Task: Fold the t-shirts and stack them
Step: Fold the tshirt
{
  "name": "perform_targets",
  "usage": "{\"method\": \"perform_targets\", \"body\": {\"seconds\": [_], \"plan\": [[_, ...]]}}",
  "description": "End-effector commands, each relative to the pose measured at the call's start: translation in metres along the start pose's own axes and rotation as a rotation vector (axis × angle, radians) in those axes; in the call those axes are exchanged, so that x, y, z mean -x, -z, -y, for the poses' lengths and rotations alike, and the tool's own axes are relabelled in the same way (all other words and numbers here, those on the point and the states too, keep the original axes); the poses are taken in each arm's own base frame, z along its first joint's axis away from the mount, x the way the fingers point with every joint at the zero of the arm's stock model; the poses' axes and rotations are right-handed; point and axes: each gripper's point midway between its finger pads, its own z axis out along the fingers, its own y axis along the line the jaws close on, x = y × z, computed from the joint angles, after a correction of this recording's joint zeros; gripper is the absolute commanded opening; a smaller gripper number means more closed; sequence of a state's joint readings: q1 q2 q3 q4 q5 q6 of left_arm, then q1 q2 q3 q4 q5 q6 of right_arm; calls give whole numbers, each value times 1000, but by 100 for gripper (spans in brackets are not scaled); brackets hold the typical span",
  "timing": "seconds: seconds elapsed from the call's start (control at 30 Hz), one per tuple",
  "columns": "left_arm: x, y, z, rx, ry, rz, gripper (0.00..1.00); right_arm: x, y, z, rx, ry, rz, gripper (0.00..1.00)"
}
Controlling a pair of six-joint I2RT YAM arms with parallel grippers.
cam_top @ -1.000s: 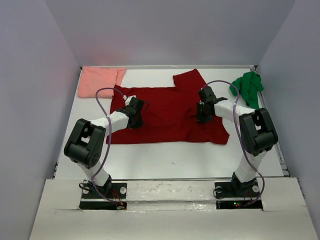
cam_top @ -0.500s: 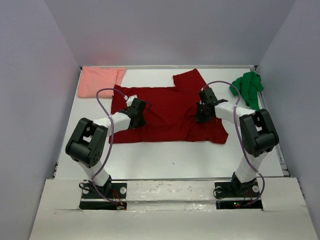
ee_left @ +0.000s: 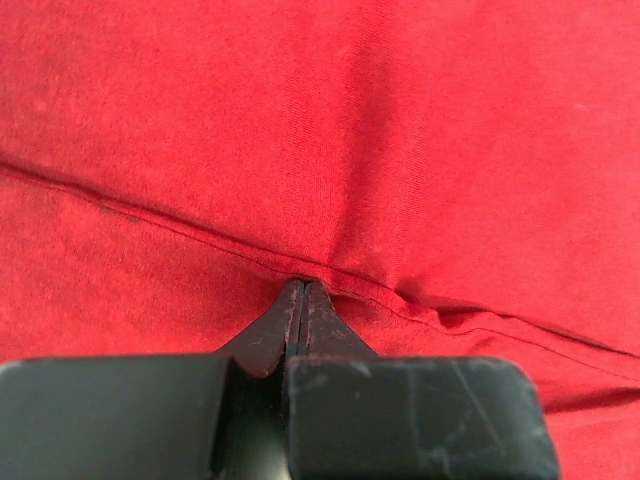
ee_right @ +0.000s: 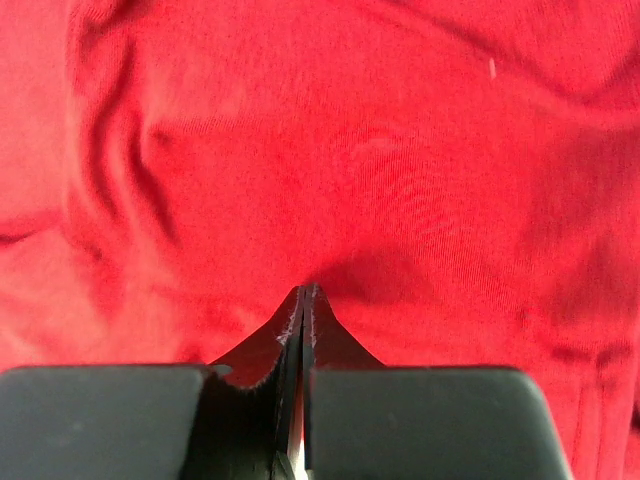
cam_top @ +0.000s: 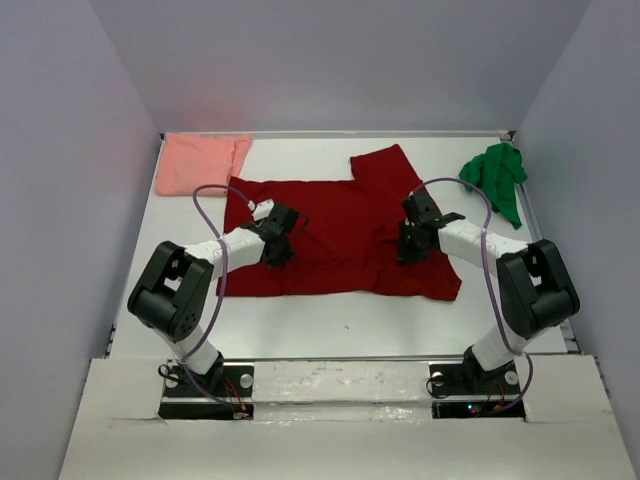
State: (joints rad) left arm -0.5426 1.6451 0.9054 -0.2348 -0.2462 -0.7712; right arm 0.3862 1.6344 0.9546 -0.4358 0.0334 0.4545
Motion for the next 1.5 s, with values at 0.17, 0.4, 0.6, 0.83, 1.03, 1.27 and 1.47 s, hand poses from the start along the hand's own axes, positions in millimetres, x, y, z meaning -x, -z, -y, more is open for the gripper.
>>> {"method": "perform_targets", "body": {"seconds": [0.17,0.4,0.6,0.83,1.03,1.27,1.47], "plan": [[-51,22,-49,135,39,-128,0,-13,40,15,-55,-49,25,0],[-57,34,-55,113,63,-117,0,-29,46,20,-41,-74,21,0],[-66,36,-61,122,61,-134,0,-30,64,7,7,-88,75,0],[-59,41,-57,112,39,-98,0,-41,75,9,-59,-76,118,0],[-18,70,-29,45,-22,62,0,-27,82,-1,-57,-76,162,0],[14,108,-26,27,23,182,0,-3,89,-3,-85,-36,215,0],[20,116,-17,-60,3,220,0,8,84,17,-241,-12,231,0]]}}
